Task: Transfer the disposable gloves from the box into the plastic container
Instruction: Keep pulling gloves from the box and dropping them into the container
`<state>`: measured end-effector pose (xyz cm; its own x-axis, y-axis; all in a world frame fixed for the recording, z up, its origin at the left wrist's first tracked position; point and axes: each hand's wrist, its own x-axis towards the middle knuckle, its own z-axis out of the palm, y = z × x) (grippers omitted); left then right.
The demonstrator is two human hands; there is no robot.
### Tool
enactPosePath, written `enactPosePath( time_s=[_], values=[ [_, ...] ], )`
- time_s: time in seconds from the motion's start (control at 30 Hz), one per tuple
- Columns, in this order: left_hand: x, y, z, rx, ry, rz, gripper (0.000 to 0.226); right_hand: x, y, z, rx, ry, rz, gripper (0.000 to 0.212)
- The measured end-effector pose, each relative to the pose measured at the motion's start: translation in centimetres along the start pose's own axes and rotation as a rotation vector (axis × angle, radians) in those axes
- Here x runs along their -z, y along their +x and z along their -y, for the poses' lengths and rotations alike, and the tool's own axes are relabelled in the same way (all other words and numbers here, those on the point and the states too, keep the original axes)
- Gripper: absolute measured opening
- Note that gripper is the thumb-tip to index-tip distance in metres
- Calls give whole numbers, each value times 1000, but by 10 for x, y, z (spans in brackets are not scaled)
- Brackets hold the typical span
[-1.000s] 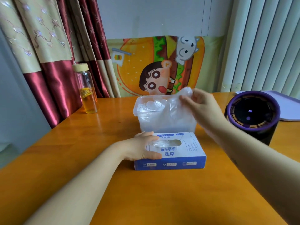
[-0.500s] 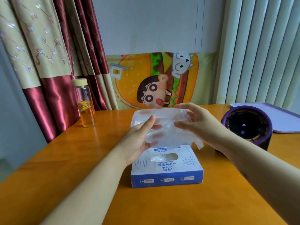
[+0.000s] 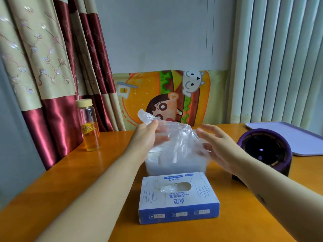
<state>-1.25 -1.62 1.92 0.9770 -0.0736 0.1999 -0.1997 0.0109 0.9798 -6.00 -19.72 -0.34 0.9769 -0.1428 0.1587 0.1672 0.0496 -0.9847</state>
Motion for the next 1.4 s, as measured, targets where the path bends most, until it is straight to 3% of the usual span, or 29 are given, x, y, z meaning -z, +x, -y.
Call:
enactPosePath(
  time_s=[0.1, 0.23, 0.3, 0.37, 0.47, 0.53, 0.67, 0.8, 0.87, 0.9, 0.97, 1.0, 1.13, 1.27, 1.33, 1.4],
  values=[
    [2, 8, -3, 11, -19, -108, 31, 5, -9, -3, 263, -179, -27, 75],
    [3, 17, -6, 82, -34, -195, 27, 1, -7, -13, 615, -791, 108, 86],
    [2, 21, -8, 97, -15, -200, 27, -4, 5, -19, 712, -881, 56, 93],
    [2, 23, -10, 107, 13, -202, 28, -11, 17, -14, 765, -861, -61, 85],
    [8, 35, -11, 140, 25, -186, 28, -17, 35, 6, 704, -786, -205, 39],
    [14, 41, -13, 184, -96, -141, 22, -19, 47, 19, 618, -691, -220, 16],
    [37, 42, -12, 318, -440, -93, 15, -14, 73, 34, 325, -633, -178, 39],
    [63, 55, -3, 238, -648, -277, 21, -15, 101, 29, 13, -869, -54, 33],
    [66, 63, -3, 21, -483, -381, 34, -16, 113, 22, -37, -928, -8, 25],
    [64, 66, -2, -129, -263, -385, 36, -16, 116, 16, -55, -955, -10, 24],
    [51, 70, -2, -429, 253, -229, 31, -16, 122, 5, -65, -973, 24, 18],
    [42, 75, -1, -494, 459, -85, 27, -17, 126, -1, -63, -977, 57, 15],
    [5, 96, 10, -266, 1016, 523, 32, -17, 137, -17, -29, -1041, 89, 30],
    [-20, 113, 33, -31, 1529, 767, 55, -14, 140, -23, 12, -1321, 2, 65],
    [-23, 118, 44, 34, 1619, 858, 60, -12, 133, -20, 205, -1610, -61, 74],
    [-26, 123, 52, 56, 1629, 862, 69, -13, 128, -11, 495, -1736, -86, 66]
  ],
)
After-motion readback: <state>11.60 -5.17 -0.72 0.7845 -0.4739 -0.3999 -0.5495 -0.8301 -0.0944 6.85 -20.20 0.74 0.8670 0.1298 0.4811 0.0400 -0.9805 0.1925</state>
